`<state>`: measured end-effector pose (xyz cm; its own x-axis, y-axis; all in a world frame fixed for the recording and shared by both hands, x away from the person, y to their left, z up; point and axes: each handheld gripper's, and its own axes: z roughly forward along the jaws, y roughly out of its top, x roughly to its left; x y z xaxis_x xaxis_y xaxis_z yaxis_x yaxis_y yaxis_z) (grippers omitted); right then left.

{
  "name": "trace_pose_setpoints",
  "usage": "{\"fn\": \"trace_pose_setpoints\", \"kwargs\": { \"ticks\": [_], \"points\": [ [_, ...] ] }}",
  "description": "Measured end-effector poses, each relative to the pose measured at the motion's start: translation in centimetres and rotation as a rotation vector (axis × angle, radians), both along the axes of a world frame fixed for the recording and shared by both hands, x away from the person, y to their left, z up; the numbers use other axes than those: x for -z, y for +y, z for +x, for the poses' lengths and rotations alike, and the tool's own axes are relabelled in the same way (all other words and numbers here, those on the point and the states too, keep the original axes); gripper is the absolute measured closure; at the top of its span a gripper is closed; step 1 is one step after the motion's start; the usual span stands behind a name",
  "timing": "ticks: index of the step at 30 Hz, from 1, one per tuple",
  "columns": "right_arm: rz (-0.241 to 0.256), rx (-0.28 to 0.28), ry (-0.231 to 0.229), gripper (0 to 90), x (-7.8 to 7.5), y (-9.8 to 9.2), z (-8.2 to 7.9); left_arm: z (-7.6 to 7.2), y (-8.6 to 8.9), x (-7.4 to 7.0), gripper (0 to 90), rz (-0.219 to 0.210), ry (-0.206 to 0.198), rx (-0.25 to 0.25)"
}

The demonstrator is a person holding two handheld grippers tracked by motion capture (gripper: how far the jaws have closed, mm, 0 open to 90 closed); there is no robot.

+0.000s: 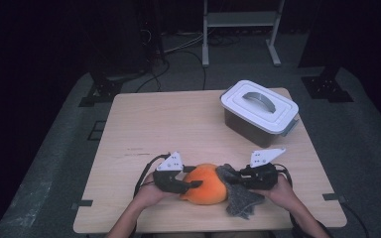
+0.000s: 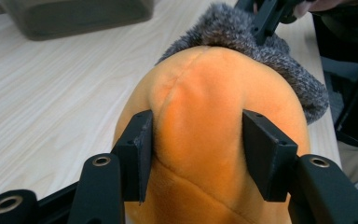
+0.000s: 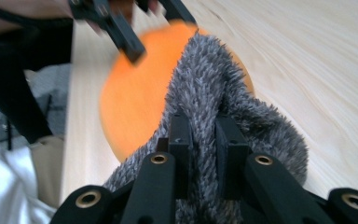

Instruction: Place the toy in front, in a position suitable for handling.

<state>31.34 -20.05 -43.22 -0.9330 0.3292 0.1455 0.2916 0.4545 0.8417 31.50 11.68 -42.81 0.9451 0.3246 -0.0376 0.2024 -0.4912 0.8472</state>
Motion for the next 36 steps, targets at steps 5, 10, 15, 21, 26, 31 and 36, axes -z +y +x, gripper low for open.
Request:
{"fn": "trace_pose_setpoints", "kwargs": {
  "ticks": [5,10,15,21,26,31,36],
  "points": [
    [-0.014,0.019,0.007,78.1,0.2,-0.6,0.0,0.0,0.1,-0.1,47.9,-0.007,-0.011,-0.018],
    [0.057,0.004,-0.045,78.2,-1.7,0.5,-0.2,-0.3,-1.0,-0.3,49.2,-0.033,-0.047,-0.031],
    [0.049,-0.011,-0.041,78.2,-1.4,1.4,0.2,-0.6,-1.2,-0.4,47.7,-0.023,-0.050,-0.013],
    [-0.001,0.022,-0.004,78.1,-0.1,0.0,0.4,-0.6,-0.5,-0.4,41.3,-0.017,-0.016,0.018],
    [-0.003,0.029,-0.015,78.1,-0.6,-0.2,0.0,-0.3,-0.4,-0.3,33.4,-0.011,0.005,0.017],
    [0.029,-0.021,-0.075,78.1,-2.7,1.8,-0.5,-1.1,-1.7,-0.2,46.4,0.002,-0.076,-0.013],
    [0.010,-0.026,-0.049,78.2,-2.6,2.7,0.3,-0.8,-1.6,-0.4,43.0,-0.006,-0.051,-0.004]
  ]
}}
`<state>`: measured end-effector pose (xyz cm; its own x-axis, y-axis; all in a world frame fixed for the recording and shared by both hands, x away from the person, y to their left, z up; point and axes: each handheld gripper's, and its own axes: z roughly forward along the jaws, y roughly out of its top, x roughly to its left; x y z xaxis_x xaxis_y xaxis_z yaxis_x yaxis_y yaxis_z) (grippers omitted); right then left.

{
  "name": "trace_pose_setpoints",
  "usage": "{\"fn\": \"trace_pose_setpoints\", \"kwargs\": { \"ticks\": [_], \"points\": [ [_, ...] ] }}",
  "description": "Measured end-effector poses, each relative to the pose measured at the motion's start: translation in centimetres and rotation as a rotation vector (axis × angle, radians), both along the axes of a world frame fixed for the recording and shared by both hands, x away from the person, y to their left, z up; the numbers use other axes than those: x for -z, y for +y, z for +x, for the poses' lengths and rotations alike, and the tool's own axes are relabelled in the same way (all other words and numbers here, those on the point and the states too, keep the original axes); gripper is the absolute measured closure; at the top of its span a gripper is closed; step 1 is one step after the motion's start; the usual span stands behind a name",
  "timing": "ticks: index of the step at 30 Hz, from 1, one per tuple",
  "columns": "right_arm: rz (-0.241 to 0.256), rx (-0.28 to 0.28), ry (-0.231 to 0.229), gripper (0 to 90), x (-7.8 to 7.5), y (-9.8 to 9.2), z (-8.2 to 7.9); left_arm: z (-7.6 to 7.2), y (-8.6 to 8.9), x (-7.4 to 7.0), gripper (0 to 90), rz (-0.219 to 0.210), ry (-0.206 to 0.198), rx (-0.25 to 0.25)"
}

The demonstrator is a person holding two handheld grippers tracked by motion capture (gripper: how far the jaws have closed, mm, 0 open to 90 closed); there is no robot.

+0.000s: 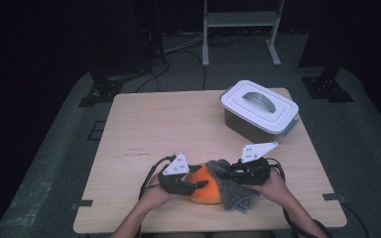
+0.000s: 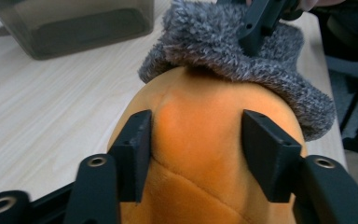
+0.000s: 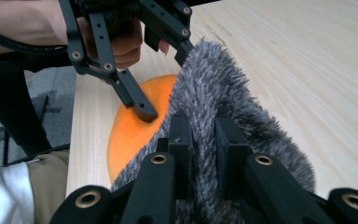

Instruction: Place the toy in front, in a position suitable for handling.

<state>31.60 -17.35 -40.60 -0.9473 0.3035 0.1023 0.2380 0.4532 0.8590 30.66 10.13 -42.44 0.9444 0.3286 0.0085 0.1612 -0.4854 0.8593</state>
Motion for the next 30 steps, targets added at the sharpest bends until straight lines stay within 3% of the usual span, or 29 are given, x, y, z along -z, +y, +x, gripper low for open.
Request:
{"fn": "trace_pose_setpoints", "kwargs": {
  "ticks": [5,9,10,13,15,21,26,30],
  "points": [
    [-0.031,-0.030,0.024,78.6,1.1,-0.1,-0.5,0.4,0.4,-0.3,20.8,-0.007,0.060,0.004],
    [-0.034,-0.054,0.041,78.7,1.5,-0.8,-1.1,1.1,0.2,0.5,11.8,0.004,0.185,0.021],
    [-0.037,-0.058,0.041,78.6,1.5,-0.9,-1.2,1.1,0.1,0.7,12.5,0.006,0.194,0.024],
    [-0.050,-0.039,0.029,78.5,1.0,-1.0,-1.2,0.4,-0.2,0.5,32.4,0.028,0.085,0.007],
    [-0.056,-0.026,0.005,78.6,0.3,-0.9,-1.0,0.2,-0.4,0.4,41.2,0.023,0.037,-0.006],
    [-0.035,0.005,-0.053,78.5,-1.5,-0.3,0.0,-0.1,-0.9,0.2,45.8,-0.019,-0.074,-0.093],
    [-0.056,0.020,-0.044,78.6,-0.6,-0.3,0.7,0.3,-0.5,0.7,40.9,-0.013,-0.047,-0.083],
    [-0.068,0.035,-0.008,78.5,0.9,-1.7,0.6,0.5,0.0,0.6,23.6,-0.024,-0.001,-0.079]
  ]
}}
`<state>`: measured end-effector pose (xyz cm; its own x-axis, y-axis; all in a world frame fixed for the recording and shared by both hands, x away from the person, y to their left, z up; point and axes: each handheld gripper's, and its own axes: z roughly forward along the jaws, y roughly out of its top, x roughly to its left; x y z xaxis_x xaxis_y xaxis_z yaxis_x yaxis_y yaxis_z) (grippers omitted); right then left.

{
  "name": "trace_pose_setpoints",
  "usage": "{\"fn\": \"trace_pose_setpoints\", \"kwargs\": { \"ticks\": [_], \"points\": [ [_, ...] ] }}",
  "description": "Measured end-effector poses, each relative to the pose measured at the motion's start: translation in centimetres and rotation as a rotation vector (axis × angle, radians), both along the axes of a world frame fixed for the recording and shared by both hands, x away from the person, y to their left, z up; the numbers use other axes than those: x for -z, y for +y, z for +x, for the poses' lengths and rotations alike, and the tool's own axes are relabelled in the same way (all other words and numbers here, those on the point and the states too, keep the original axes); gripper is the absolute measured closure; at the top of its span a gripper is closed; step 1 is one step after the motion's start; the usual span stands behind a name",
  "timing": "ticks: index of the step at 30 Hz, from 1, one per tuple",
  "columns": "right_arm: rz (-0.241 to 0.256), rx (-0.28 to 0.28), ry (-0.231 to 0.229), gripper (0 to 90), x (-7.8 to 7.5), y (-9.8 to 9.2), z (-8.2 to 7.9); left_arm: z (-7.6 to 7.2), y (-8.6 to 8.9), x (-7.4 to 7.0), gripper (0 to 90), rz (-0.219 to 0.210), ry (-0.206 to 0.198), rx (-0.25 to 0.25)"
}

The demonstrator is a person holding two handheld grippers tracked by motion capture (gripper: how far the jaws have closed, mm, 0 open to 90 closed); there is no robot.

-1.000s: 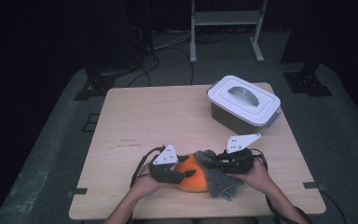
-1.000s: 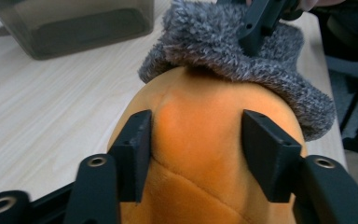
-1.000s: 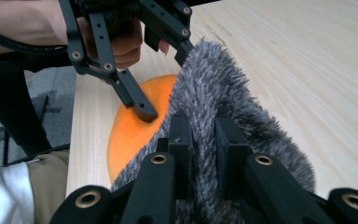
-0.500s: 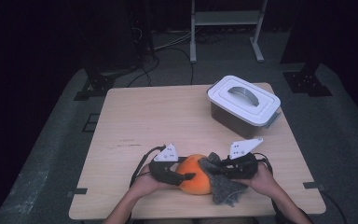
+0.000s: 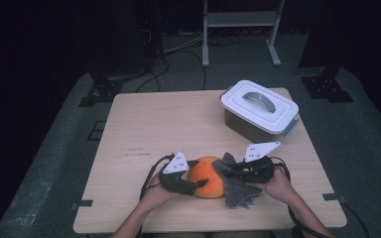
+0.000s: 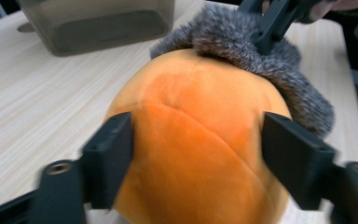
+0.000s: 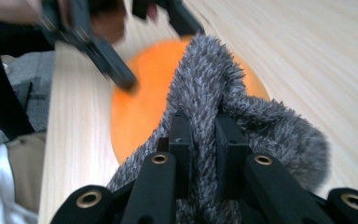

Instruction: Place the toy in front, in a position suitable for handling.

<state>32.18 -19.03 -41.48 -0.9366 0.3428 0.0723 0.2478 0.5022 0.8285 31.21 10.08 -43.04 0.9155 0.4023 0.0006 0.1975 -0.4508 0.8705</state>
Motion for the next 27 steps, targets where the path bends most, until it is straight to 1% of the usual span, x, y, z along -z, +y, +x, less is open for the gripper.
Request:
{"fn": "trace_pose_setpoints", "kwargs": {
  "ticks": [1,2,3,4,5,7,9,12,14,16,17,19,20,21,22,24,25,26,27],
  "points": [
    [-0.007,0.009,0.004,78.4,0.3,-0.5,0.0,0.1,0.2,-0.1,19.9,0.004,0.003,-0.012],
    [-0.014,0.019,0.014,78.5,0.5,-1.0,0.0,0.2,0.3,-0.1,18.5,-0.001,0.019,-0.012],
    [-0.027,0.026,0.021,78.4,0.6,-1.4,0.0,0.3,0.4,-0.1,19.0,-0.003,0.034,-0.006],
    [-0.039,0.031,0.021,78.4,0.6,-1.6,-0.1,0.3,0.4,0.0,22.4,0.002,0.036,0.002],
    [-0.043,0.031,0.025,78.4,0.5,-1.8,-0.2,0.3,0.3,0.0,27.4,0.013,0.030,0.010],
    [-0.048,0.020,0.019,78.3,-0.1,-1.7,-0.3,0.1,0.1,0.0,32.4,0.023,0.016,0.019],
    [-0.030,0.003,0.008,78.4,-0.9,-1.2,-0.2,-0.1,-0.2,-0.1,34.2,0.033,0.001,0.035],
    [-0.006,-0.023,-0.019,78.4,-2.5,0.1,0.1,-0.6,-0.6,-0.1,35.1,0.050,-0.022,0.057],
    [-0.011,-0.038,-0.033,78.4,-3.2,1.3,0.4,-0.9,-0.8,-0.1,35.2,0.064,-0.033,0.072],
    [-0.036,-0.053,-0.038,78.3,-3.2,2.3,0.7,-1.0,-0.8,-0.1,34.3,0.064,-0.030,0.077],
    [-0.051,-0.060,-0.039,78.3,-2.8,2.6,0.8,-0.9,-0.7,-0.1,33.0,0.065,-0.025,0.077],
    [-0.040,-0.056,-0.020,78.4,-2.1,2.7,1.0,-0.7,-0.4,-0.1,27.0,0.049,-0.007,0.067],
    [-0.033,-0.052,-0.014,78.4,-1.9,2.5,1.0,-0.5,-0.4,-0.1,21.9,0.041,0.003,0.049],
    [-0.028,-0.052,-0.009,78.5,-1.6,2.3,0.9,-0.3,-0.4,-0.1,14.7,0.038,0.025,0.031],
    [-0.019,-0.057,-0.004,78.5,-1.4,2.1,0.9,-0.1,-0.4,0.0,10.1,0.037,0.047,0.024],
    [-0.014,-0.063,0.001,78.4,-1.2,1.6,0.7,0.2,-0.6,0.4,9.5,0.027,0.078,0.035],
    [-0.017,-0.063,0.001,78.4,-1.2,1.3,0.7,0.3,-0.7,0.5,10.2,0.030,0.098,0.049],
    [-0.020,-0.061,0.002,78.4,-1.1,1.1,0.7,0.3,-0.9,0.6,12.6,0.029,0.101,0.059],
    [-0.026,-0.061,0.006,78.4,-1.1,0.8,0.7,0.2,-1.0,0.6,17.1,0.029,0.091,0.065]
  ]
}}
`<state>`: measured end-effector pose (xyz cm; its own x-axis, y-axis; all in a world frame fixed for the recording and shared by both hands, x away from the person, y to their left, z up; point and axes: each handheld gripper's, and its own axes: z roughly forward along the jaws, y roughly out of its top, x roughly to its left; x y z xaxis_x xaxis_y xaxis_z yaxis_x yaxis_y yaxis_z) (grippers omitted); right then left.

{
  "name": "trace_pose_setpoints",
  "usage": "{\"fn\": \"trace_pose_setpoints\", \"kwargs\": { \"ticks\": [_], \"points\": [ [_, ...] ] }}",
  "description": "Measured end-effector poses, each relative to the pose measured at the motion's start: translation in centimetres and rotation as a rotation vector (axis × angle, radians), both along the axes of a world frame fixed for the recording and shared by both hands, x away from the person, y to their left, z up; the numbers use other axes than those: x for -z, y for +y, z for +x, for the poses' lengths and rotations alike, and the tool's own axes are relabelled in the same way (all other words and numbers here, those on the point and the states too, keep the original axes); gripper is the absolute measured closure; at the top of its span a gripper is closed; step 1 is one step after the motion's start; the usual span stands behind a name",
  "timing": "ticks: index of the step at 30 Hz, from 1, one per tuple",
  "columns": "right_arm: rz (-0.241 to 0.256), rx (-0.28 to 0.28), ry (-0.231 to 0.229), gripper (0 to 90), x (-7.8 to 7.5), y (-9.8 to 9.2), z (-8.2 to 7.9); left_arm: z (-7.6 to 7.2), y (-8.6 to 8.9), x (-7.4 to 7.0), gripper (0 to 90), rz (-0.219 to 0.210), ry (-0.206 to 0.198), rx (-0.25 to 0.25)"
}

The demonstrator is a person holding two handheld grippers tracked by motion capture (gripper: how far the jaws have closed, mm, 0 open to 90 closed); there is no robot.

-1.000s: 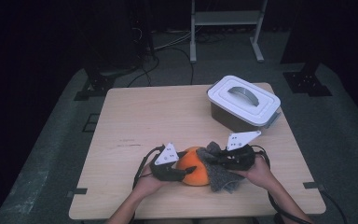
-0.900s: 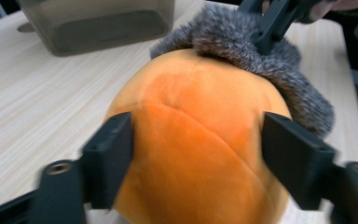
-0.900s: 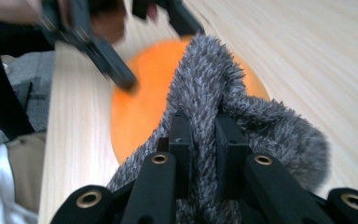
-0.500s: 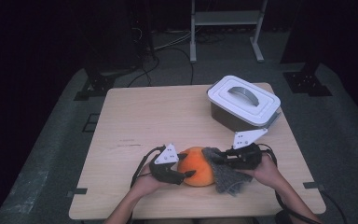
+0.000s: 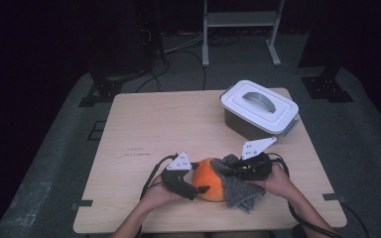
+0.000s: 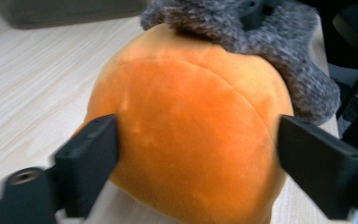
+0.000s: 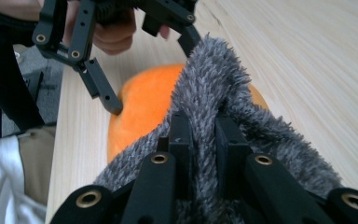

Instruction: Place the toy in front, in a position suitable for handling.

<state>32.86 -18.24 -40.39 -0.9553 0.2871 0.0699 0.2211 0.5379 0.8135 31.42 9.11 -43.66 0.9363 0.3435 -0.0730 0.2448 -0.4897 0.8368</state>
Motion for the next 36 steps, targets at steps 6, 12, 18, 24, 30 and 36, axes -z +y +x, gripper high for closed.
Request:
{"fn": "trace_pose_setpoints", "kwargs": {
  "ticks": [6,12,18,24,30,36],
  "points": [
    [-0.045,0.028,0.006,78.3,-0.4,-1.3,0.0,-0.4,-0.1,-0.5,34.6,-0.007,-0.042,-0.033],
    [-0.064,-0.030,-0.067,78.3,-3.2,0.9,-0.9,-0.7,-0.5,-1.3,36.4,-0.005,-0.082,-0.034],
    [-0.104,-0.050,-0.079,78.3,-2.9,2.8,-0.5,-0.6,0.0,-1.2,36.8,0.002,-0.075,-0.038],
    [-0.099,-0.039,-0.037,78.3,-1.4,1.6,-0.5,0.1,0.0,-0.6,21.2,0.000,0.011,-0.026],
    [-0.128,-0.021,-0.036,78.3,-1.5,0.8,-0.7,0.0,0.0,-0.7,28.4,-0.001,0.003,-0.012],
    [-0.123,-0.033,-0.112,78.5,-4.4,1.7,-1.5,-0.6,-0.5,-1.9,40.4,-0.004,-0.065,-0.021]
  ]
}}
